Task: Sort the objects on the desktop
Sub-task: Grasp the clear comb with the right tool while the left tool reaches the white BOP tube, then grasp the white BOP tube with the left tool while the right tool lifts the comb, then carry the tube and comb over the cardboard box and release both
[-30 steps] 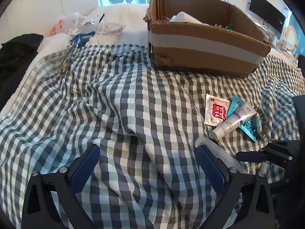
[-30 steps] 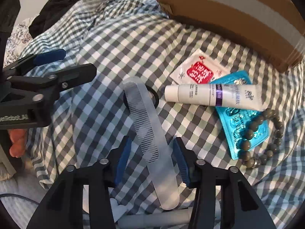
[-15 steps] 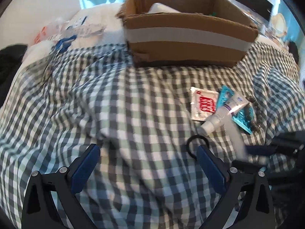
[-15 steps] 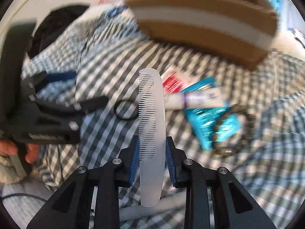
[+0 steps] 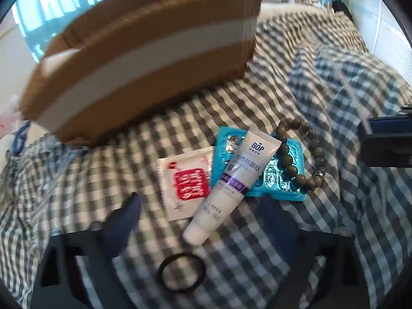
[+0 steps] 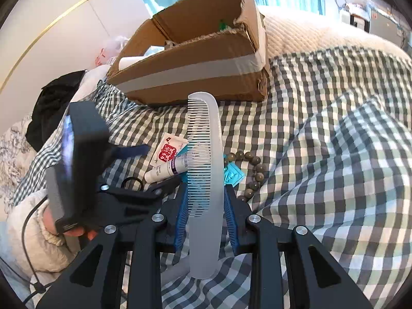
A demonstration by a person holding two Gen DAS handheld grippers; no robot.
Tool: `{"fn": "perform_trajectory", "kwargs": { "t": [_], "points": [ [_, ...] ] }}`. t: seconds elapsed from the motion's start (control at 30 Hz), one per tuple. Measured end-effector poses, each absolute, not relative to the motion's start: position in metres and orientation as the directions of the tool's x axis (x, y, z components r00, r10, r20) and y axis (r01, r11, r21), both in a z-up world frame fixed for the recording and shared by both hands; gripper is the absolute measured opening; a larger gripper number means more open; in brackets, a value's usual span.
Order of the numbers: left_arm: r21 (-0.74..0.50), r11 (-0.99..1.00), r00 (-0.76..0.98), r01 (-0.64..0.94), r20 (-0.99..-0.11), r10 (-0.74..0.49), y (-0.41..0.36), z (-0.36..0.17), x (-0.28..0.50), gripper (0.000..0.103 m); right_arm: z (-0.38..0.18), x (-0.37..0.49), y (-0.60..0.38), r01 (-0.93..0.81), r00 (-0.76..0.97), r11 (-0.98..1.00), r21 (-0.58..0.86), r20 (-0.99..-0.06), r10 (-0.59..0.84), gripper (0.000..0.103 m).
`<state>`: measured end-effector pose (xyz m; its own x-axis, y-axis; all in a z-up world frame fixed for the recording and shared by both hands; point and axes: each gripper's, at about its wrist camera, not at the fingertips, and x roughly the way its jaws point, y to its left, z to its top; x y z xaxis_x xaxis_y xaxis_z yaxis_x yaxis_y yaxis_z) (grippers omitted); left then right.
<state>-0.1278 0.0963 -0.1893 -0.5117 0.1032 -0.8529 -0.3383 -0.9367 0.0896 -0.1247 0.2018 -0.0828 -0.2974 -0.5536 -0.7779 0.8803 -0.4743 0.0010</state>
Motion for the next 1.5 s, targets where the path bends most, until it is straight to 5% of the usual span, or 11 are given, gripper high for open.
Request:
{"fn": "perform_trajectory", "kwargs": {
  "t": [0.1,0.23,0.27,0.3,0.37,1.0,1.5],
  "points": [
    [0.019,-0.938,-0.465,-0.347,-0.871,0.155,0.096,-0.195,-0.139,0.064,-0.084,-0.13,0.202,0.879,-0.281,-0.476,0.022,-0.784,-0.554,0.026],
    [-0.013,-0.938,-0.445,-0.345,-0.878,0.175,0.095,-0.197,-0.144,0.063,-0.087,-0.131,0.204,0.874,-0.285,-0.486,0.022,-0.787,-0.548,0.026],
    [-0.021,-0.936,-0.439,-0.351,-0.879,0.185,0.095,-0.197,-0.144,0.056,-0.087,-0.13,0.204,0.874,-0.288,-0.486,0.019,-0.786,-0.547,0.026],
    [-0.031,-0.932,-0.436,-0.361,-0.878,0.197,0.095,-0.196,-0.142,0.036,-0.086,-0.129,0.205,0.874,-0.289,-0.486,0.016,-0.786,-0.546,0.026],
    [-0.002,-0.933,-0.453,-0.36,-0.874,0.177,0.099,-0.194,-0.139,0.026,-0.085,-0.126,0.204,0.873,-0.295,-0.487,0.01,-0.784,-0.546,0.026],
    [0.006,-0.963,-0.595,-0.269,-0.787,0.161,0.073,-0.113,-0.101,0.026,-0.036,-0.085,0.194,0.887,-0.366,-0.453,-0.084,-0.727,-0.581,0.026],
    [-0.029,-0.995,-0.751,-0.096,-0.653,0.092,0.019,-0.027,-0.171,0.026,0.053,-0.113,0.115,0.9,-0.385,-0.432,-0.056,-0.566,-0.729,0.026]
  ]
}}
